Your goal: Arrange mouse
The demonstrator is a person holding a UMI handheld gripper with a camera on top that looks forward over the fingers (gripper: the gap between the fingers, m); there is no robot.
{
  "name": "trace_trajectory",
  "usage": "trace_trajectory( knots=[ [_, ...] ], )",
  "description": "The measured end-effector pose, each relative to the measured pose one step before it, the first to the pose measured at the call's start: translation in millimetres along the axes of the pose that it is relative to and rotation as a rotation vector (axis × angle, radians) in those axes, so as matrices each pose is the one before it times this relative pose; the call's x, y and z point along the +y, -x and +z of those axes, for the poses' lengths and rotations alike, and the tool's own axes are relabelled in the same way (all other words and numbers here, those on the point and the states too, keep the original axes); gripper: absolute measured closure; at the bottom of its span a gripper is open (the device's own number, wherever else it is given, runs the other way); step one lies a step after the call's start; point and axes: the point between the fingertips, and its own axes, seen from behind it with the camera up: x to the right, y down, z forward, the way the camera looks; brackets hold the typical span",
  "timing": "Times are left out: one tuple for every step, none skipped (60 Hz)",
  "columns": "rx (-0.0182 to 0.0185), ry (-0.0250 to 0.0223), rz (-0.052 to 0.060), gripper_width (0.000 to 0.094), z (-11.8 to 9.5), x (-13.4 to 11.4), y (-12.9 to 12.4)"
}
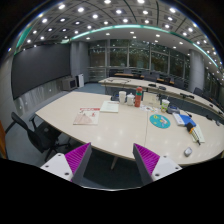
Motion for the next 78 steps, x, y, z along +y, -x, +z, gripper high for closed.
trace_trajectory(
  knots=[
    [0.00161, 0.00057, 0.001, 0.0081, 0.33, 0.5, -0.78],
    [0.00114, 0.00082, 0.0026, 0.0079, 3.2, 1.39, -1.78],
    [0.0007, 0.00229, 0.0031, 0.008, -2.17, 0.72, 0.22],
    [0.00141, 0.003, 0.0036, 0.008, 0.7, 1.54, -1.49],
    [0.00096, 0.00322, 0.0032, 0.0079, 0.61, 1.69, -1.58],
    [0.00261, 0.00187, 0.0022, 0.0081, 2.72, 1.24, -0.92],
    [-0.00059, 0.00231, 0.0026, 0.0081, -0.15, 2.49, -5.35],
    [0.00204, 0.00276, 0.0019, 0.0081, -0.08, 1.12, -1.77],
    [0.00297, 0.00297, 0.0008, 0.0082, 0.35, 1.75, -2.36],
    [0.00292, 0.00329, -0.0001, 0.0079, 0.53, 1.92, -2.38],
    [0.00309, 0.00322, -0.0008, 0.0079, 0.92, 2.27, -2.7],
    [0.0042, 0.00339, -0.0011, 0.0078, 0.85, 1.97, -3.14],
    [0.00402, 0.00317, -0.0008, 0.0072, 0.93, 1.98, -3.12],
    [0.00229, 0.00317, 0.0003, 0.0076, 3.91, 1.12, -2.19],
    [0.00557, 0.00141, 0.0006, 0.0075, -0.78, 3.6, -1.72],
    [0.00436, 0.00255, 0.0011, 0.0075, 0.53, 2.93, -2.59],
    [0.00414, 0.00342, 0.0017, 0.0076, 1.34, 2.91, -3.67],
    [0.00474, 0.00472, 0.0025, 0.0076, 1.08, 3.43, -4.44],
    [0.00349, 0.00653, 0.0032, 0.0077, 2.48, 2.55, -5.95],
    [0.00542, 0.00676, 0.0041, 0.0076, 1.15, 4.29, -5.09],
    [0.00605, 0.00793, 0.0049, 0.0076, 1.24, 4.74, -5.41],
    [0.0078, 0.01012, 0.0062, 0.0078, -1.16, 2.9, -3.94],
    [0.00776, 0.00606, 0.0065, 0.0078, 5.37, 9.11, -8.64],
    [0.00832, 0.01007, 0.0076, 0.0079, 2.8, 5.65, -7.07],
    [0.00854, 0.01017, 0.0079, 0.0079, 2.56, 5.8, -7.6],
    [0.00875, 0.0102, 0.0086, 0.0078, 2.57, 6.22, -7.92],
    [0.00928, 0.01295, 0.0092, 0.0079, 0.15, 2.42, -6.18],
    [0.00861, 0.00854, 0.0089, 0.0079, 2.74, 5.04, -8.53],
    [0.00932, 0.00738, 0.0087, 0.0078, 2.81, 4.55, -9.21],
    [0.00991, 0.00683, 0.0088, 0.0078, 3.21, 4.55, -9.24],
    [0.0103, 0.00808, 0.0078, 0.0078, 9.38, 2.76, -13.11],
    [0.01287, 0.00311, 0.0092, 0.0078, -0.25, 7.96, -8.09],
    [0.01254, 0.00634, 0.0087, 0.0078, 2.59, 4.74, -10.01],
    [0.01214, 0.0094, 0.0078, 0.0078, 5.61, 1.3, -11.87],
    [0.01234, 0.00572, 0.0081, 0.0078, 3.55, 3.82, -10.98],
    [0.0122, 0.00508, 0.008, 0.0078, 4.27, 3.47, -11.22],
    [0.01213, 0.00328, 0.0086, 0.0076, 4.35, 2.94, -11.04],
    [0.01081, 0.00238, 0.0085, 0.0077, 3.79, 0.01, -14.18],
    [0.01046, -0.00665, 0.0074, 0.0079, 6.83, 4.76, -10.27],
    [0.0106, -0.003, 0.0061, 0.0077, 5.56, 1.36, -11.04],
    [0.00986, -0.00239, 0.0041, 0.0079, 5.39, 1.36, -11.01],
    [0.00962, -0.00207, 0.0033, 0.0079, 5.9, 1.18, -10.94],
    [0.00942, -0.00191, 0.0029, 0.0079, 5.76, 0.9, -11.1],
    [0.01055, 0.0025, 0.003, 0.0078, 3.82, -2.4, -11.91],
    [0.00994, -0.00214, 0.0029, 0.008, 6.11, 0.61, -11.27],
    [0.00916, 0.00078, 0.0029, 0.0079, 2.57, -3.36, -11.48],
    [0.00676, -0.00393, 0.0013, 0.008, 10.76, 4.11, -11.06],
    [0.00777, -0.00061, 0.0019, 0.0081, 6.69, 1.13, -10.03],
    [0.00728, -0.00035, 0.0026, 0.0084, 6.52, 0.48, -9.87],
    [0.0073, -0.00083, 0.0031, 0.0082, 6.2, -0.06, -9.69],
    [0.00688, -0.00134, 0.0034, 0.0083, 6.15, -0.73, -9.45],
    [0.00652, -0.00197, 0.0037, 0.0082, 6.47, -0.91, -9.07],
    [0.00586, -0.00187, 0.0036, 0.0082, 6.2, -1.01, -8.11],
    [0.00471, 0.00005, 0.0039, 0.0084, 5.71, -4.04, -9.24],
    [0.00306, -0.00128, 0.0048, 0.0084, 6.47, -0.98, -7.86],
    [0.00211, -0.00006, 0.0045, 0.0083, 6.82, -0.88, -7.22],
    [0.00216, 0.00137, 0.0045, 0.0084, 6.92, -0.91, -7.05],
    [0.00188, 0.0025, 0.0051, 0.0082, 6.94, -0.83, -6.27],
    [0.00216, 0.00201, 0.0053, 0.0081, 6.78, -1.08, -6.13],
    [0.00499, -0.00113, 0.0062, 0.0084, 7.87, -3.38, -2.86],
    [-0.00042, -0.00009, 0.0051, 0.0082, 5.7, -1.13, -6.6],
    [0.00026, -0.00109, 0.0045, 0.0084, 6.07, -2.18, -4.57],
    [0.00009, -0.00016, 0.0043, 0.0084, 6.24, -1.8, -4.1],
    [-0.00013, -0.00008, 0.0043, 0.0082, 6.26, -2.0, -3.56],
    [0.00025, 0.00006, 0.0044, 0.0084, 6.37, -2.02, -3.96],
    [0.00145, 0.00007, 0.0047, 0.0084, 6.15, -2.0, -3.54],
    [0.00096, -0.00076, 0.0051, 0.0083, 6.35, -2.56, -3.38],
    [0.0006, -0.00099, 0.0055, 0.0081, 7.16, -1.77, -2.3],
    [-0.00141, -0.00021, 0.005, 0.0083, 6.8, -2.33, -3.35],
    [-0.00157, 0.00091, 0.0057, 0.0084, 5.91, -1.81, -2.09],
    [-0.00131, 0.00138, 0.0063, 0.0088, 5.79, -1.42, -2.04],
    [-0.00161, 0.00183, 0.0068, 0.0089, 5.37, -1.49, -1.77],
    [-0.0022, 0.00106, 0.008, 0.0088, 5.56, -1.65, -1.64],
    [-0.00311, 0.00066, 0.0077, 0.0088, 5.09, -1.75, -1.28],
    [-0.0038, 0.00101, 0.0078, 0.0091, 4.65, -1.54, -1.0],
    [-0.00354, 0.00141, 0.008, 0.0091, 4.73, -1.37, -1.13],
    [-0.00165, 0.00173, 0.0078, 0.0095, 3.92, -1.14, 0.56],
    [-0.00317, 0.003, 0.0065, 0.0095, 4.42, -0.56, -0.93]
  ],
)
